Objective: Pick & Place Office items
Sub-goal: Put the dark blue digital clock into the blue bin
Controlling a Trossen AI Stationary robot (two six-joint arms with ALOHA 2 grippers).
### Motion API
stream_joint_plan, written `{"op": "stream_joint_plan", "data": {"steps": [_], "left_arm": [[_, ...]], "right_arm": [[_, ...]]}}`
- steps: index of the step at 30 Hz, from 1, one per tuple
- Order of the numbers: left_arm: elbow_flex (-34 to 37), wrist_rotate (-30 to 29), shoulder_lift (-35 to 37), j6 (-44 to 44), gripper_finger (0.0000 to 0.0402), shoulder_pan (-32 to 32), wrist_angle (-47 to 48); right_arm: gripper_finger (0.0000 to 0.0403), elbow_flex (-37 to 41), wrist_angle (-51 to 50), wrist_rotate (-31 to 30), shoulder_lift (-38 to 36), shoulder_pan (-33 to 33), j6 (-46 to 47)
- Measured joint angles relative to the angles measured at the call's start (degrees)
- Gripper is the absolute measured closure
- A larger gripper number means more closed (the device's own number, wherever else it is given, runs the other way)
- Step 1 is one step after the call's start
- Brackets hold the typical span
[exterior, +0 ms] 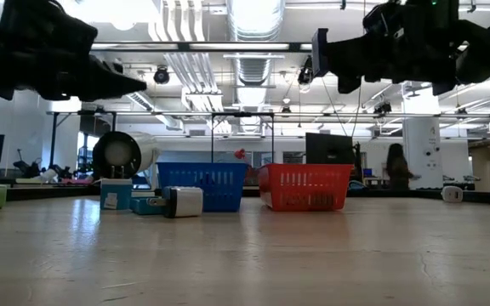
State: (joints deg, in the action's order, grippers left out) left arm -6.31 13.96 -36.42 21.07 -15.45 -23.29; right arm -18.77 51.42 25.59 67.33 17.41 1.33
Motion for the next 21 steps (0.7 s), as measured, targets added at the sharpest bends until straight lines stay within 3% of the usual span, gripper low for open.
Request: {"op": "stream_joint_plan", "data": {"steps": [5,10,12,16,21], "left_arm": [[-0.75,-3.49,-4.63,8.41,0.0389,9.34,-6.55],[-5.75,-22.31,-9.53,14.56,0.0388,19.21,-6.2],[-7.58,-27.02,-12.28,17.45,0.0379,22.0,-5.51],[-10.98,-27.3,-17.81,21.95,0.0328,24.39,-5.4],[-16.5,-29.26,-24.05,26.17,0.0234,24.51,-5.42]], "right_arm": [[0.028,-2.13,-0.15,2.2,4.06,-0.02,3.14],[0.028,-5.74,-0.09,3.03,9.1,-1.0,4.99],[0.028,-7.35,-0.2,3.11,11.27,-1.58,5.58],[0.0273,-10.87,-0.14,3.16,15.18,-1.95,8.41],[0.028,-14.54,0.04,5.33,18.57,-1.91,9.24]]}}
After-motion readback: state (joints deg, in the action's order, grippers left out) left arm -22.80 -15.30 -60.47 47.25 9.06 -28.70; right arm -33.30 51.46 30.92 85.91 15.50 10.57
